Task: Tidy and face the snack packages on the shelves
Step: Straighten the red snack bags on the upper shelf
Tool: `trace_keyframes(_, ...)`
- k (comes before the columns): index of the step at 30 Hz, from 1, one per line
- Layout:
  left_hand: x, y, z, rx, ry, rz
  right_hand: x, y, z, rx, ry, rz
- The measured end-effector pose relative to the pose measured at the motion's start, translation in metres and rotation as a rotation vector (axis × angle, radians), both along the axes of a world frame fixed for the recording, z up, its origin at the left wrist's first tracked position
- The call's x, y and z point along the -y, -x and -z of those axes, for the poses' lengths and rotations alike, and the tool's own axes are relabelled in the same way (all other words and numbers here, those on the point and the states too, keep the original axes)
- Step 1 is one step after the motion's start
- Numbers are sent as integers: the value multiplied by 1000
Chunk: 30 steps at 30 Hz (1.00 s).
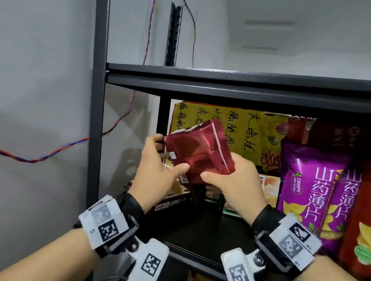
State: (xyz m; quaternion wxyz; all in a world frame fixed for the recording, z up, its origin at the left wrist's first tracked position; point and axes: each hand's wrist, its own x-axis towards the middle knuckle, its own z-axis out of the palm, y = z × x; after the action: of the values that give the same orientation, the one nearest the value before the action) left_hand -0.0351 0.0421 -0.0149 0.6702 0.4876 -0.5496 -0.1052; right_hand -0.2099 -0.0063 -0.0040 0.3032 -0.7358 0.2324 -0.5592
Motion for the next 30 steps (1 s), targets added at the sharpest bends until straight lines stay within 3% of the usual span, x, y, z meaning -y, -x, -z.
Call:
trace_keyframes(3,-15,13,-2,20,-104,299,-6,-2,-1,-117,140,137)
trace_keyframes(6,-23,33,-5,-142,-124,573,-15,-3,1,-198,160,26)
trace_keyframes(12,-11,33,-6,-374,56,512,-25,5,0,-380,89,-152)
trace_keyframes(14,-4,23,-2,-422,68,509,-25,14,-6,-365,59,-183)
trace_keyframes(17,3,5,1,-506,67,579,-23,27,-16,-141,66,-27)
trace_keyframes(19,4,-6,2,-522,52,607,-16,33,-22,-127,28,79)
trace_keyframes(22,2,-15,6,-440,66,673,-4,37,-28,-253,-153,-37)
trace_keyframes(24,-1,-18,7,-322,90,666,-1,36,-27,-292,-95,-51)
trace_keyframes(27,-6,-20,5,-44,127,507,0,35,-21,-223,65,-35)
trace_keyframes(30,-9,-20,4,81,167,437,1,35,-13,-177,111,-87)
